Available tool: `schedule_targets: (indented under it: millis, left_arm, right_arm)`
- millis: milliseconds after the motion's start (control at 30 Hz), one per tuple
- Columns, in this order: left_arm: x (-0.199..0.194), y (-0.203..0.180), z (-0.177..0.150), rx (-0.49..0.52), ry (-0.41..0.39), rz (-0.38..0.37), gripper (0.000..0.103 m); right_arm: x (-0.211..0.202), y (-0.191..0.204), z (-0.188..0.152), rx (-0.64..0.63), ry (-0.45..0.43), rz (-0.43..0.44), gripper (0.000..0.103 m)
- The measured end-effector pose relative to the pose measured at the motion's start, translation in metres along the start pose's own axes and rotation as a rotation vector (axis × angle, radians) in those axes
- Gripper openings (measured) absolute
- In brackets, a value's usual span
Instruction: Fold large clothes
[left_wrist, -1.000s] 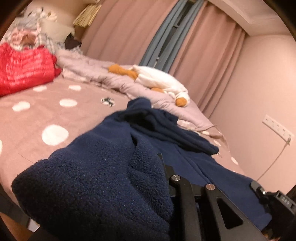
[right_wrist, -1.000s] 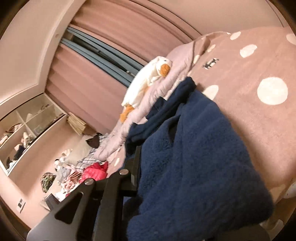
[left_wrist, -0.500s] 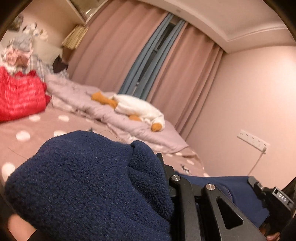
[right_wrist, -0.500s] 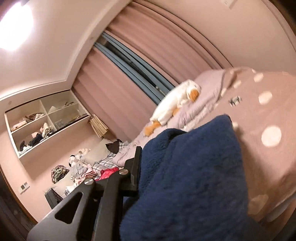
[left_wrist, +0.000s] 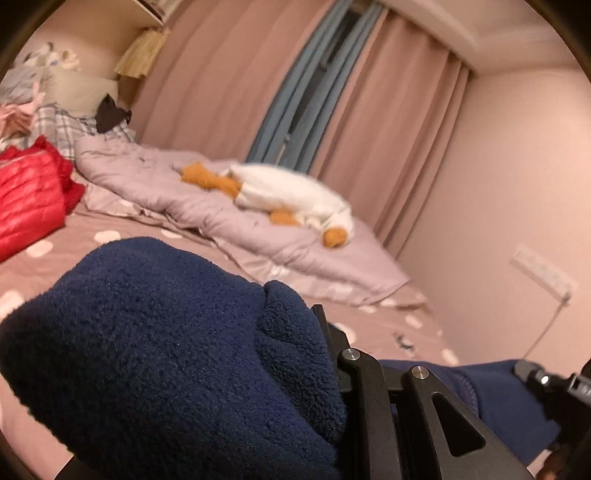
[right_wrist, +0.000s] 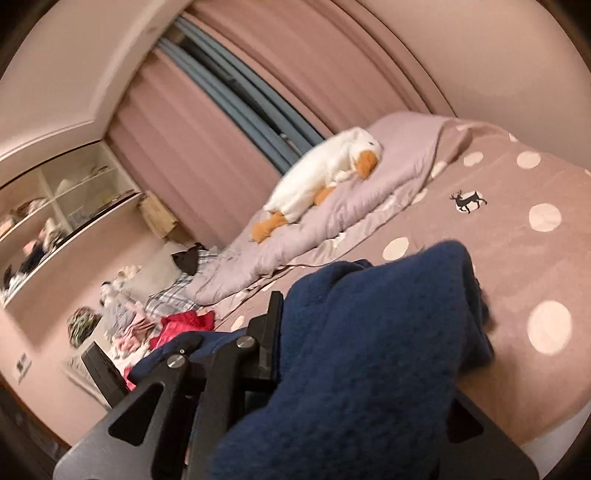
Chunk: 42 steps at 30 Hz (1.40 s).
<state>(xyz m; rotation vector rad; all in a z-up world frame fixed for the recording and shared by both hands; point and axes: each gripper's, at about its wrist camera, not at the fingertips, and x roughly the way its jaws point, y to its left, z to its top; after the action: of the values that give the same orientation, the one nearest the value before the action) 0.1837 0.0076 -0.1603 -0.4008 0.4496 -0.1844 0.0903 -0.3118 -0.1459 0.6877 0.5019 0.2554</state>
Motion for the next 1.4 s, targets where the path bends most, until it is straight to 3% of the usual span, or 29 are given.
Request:
schedule_targets:
  millis: [67, 100, 200, 333, 400, 467, 600, 833, 1100, 1400]
  left_arm:
    - [0.032, 0.009, 0.002, -0.067, 0.058, 0.003, 0.017]
    - [0.058, 0.017, 0.002, -0.104, 0.133, 0.013, 0.017]
    - [0.091, 0.029, -0.011, -0.098, 0.205, 0.033, 0.017]
    - [0.094, 0.029, -0.035, 0.043, 0.128, 0.072, 0.018]
    - [0.093, 0.027, -0.037, 0.005, 0.114, 0.064, 0.018]
    - [0.097, 0.031, -0.034, -0.046, 0.102, 0.029, 0.018]
    - [0.104, 0.038, -0.038, -0.08, 0.127, 0.03, 0.018]
    - [0.095, 0.029, -0.046, -0.005, 0.083, 0.061, 0.018]
    - [0.097, 0.034, -0.044, -0.054, 0.087, 0.046, 0.02]
    - [0.098, 0.033, -0.046, -0.052, 0.094, 0.053, 0.029]
  right_arm:
    - [0.036, -0.016, 0.013, 0.052, 0.041, -0.038, 0.016]
    - [0.052, -0.026, 0.016, 0.078, 0.062, -0.054, 0.016]
    - [0.088, -0.05, 0.013, 0.139, 0.13, -0.102, 0.015]
    - [0.117, -0.057, 0.003, 0.022, 0.183, -0.184, 0.016]
    - [0.125, -0.057, 0.002, -0.062, 0.166, -0.215, 0.016]
    - [0.127, -0.065, -0.002, -0.056, 0.146, -0.243, 0.016]
    - [0.125, -0.086, -0.01, 0.015, 0.122, -0.202, 0.017]
    - [0.125, -0.074, -0.016, -0.039, 0.077, -0.257, 0.02]
    - [0.12, -0.083, -0.018, 0.018, 0.057, -0.224, 0.026]
    - [0.119, -0.078, -0.023, -0.022, 0.051, -0.28, 0.042]
